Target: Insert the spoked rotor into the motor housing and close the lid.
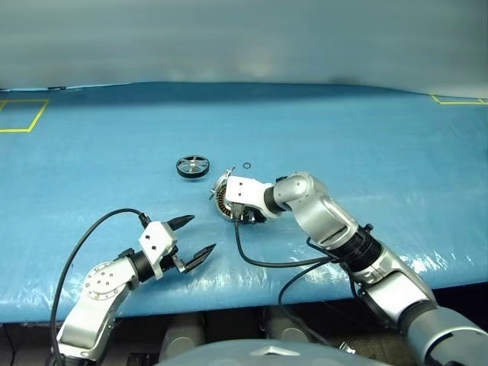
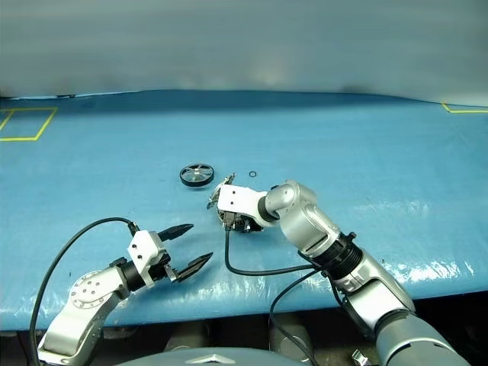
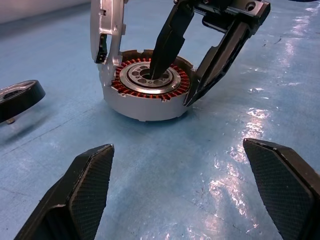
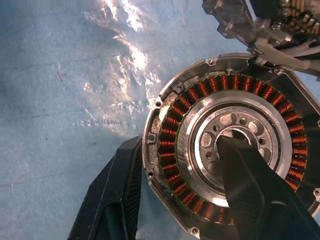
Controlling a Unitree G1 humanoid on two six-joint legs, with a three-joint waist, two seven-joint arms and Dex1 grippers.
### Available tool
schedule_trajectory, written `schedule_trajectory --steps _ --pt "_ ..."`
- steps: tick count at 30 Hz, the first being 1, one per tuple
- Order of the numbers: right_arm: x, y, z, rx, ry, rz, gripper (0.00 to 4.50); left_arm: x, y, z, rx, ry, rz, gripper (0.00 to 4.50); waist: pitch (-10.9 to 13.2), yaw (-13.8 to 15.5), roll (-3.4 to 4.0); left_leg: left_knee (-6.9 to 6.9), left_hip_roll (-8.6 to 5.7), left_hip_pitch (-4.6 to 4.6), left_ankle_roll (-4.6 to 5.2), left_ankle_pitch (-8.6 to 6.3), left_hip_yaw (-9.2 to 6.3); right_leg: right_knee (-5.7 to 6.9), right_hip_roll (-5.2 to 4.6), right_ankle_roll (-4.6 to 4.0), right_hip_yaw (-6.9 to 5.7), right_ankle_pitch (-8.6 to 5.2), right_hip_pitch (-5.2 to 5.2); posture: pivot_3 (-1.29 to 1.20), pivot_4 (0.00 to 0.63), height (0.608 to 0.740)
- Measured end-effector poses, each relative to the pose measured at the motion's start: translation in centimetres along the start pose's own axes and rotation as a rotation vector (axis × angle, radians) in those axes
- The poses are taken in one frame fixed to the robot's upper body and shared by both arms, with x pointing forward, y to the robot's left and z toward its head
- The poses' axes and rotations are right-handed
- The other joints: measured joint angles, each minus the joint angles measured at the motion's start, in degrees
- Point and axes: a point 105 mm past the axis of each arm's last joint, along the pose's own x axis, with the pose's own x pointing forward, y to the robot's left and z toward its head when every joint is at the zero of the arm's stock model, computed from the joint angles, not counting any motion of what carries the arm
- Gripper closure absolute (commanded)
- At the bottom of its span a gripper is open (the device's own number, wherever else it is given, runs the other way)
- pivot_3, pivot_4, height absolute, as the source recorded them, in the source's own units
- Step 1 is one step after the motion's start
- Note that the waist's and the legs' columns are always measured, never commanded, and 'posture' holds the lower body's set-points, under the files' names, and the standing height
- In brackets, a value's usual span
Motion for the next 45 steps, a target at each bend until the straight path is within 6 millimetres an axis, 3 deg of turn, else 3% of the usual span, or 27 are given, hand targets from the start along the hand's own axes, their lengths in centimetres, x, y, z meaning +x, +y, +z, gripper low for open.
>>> schedule_trajectory --steps 7,20,26,29,37,44,45 --pt "1.3 1.3 2.1 0.127 -0.065 0.003 2.52 -0.1 0.0 -0.1 -0.005 0.005 0.008 0.0 0.0 -0.5 0.0 -0.11 0.06 0.03 0.0 0.0 0.0 0.01 0.05 -0.07 -0.01 -0.04 -0.04 0.0 0.15 0.74" --pt "2.2 2.7 3.9 0.313 -0.113 -0.006 2.52 -0.2 0.0 -0.4 -0.018 0.02 0.008 0.0 0.0 -0.6 0.01 -0.2 0.06 0.03 0.0 0.0 0.0 0.0 0.04 -0.2 -0.02 -0.14 -0.09 0.0 0.15 0.74" --pt "2.5 3.1 4.7 0.355 -0.133 0.007 0.55 -0.2 0.0 -0.4 -0.018 0.023 0.008 0.0 0.0 -0.5 0.07 -0.2 0.06 -0.09 0.0 0.0 -0.01 -0.02 0.04 -0.2 -0.03 -0.14 -0.18 0.0 0.15 0.74" --pt "2.5 2.8 5.0 0.373 -0.142 -0.015 0.55 -0.2 0.0 -0.4 -0.018 0.022 0.008 0.0 0.0 -0.5 0.08 -0.2 0.03 -0.29 -0.01 0.01 -0.01 -0.08 0.0 -0.05 -0.03 -0.05 -0.35 0.0 0.15 0.74" --pt "0.8 2.5 6.3 0.375 -0.183 -0.005 0.55 -0.1 0.1 -0.2 -0.012 0.013 0.007 0.0 0.1 -0.2 0.09 -0.17 -0.04 -0.9 -0.06 0.03 -0.02 -0.11 -0.08 -0.27 -0.04 0.17 -0.88 0.0 0.15 0.74" --pt "-3.0 2.1 5.9 0.357 -0.243 0.002 0.55 -0.1 0.0 -0.2 -0.02 0.012 0.006 0.0 0.1 0.1 0.1 -0.17 -0.05 -0.94 -0.05 0.03 -0.03 -0.18 -0.1 -0.25 -0.08 0.16 -0.88 0.0 0.15 0.74" --pt "-3.6 2.0 5.6 0.345 -0.244 -0.005 0.72 -0.1 0.0 -0.2 -0.02 0.012 0.006 0.0 0.1 0.1 0.1 -0.17 -0.05 -0.94 -0.05 0.03 -0.03 -0.18 -0.09 -0.25 -0.08 0.16 -0.88 0.0 0.15 0.74"
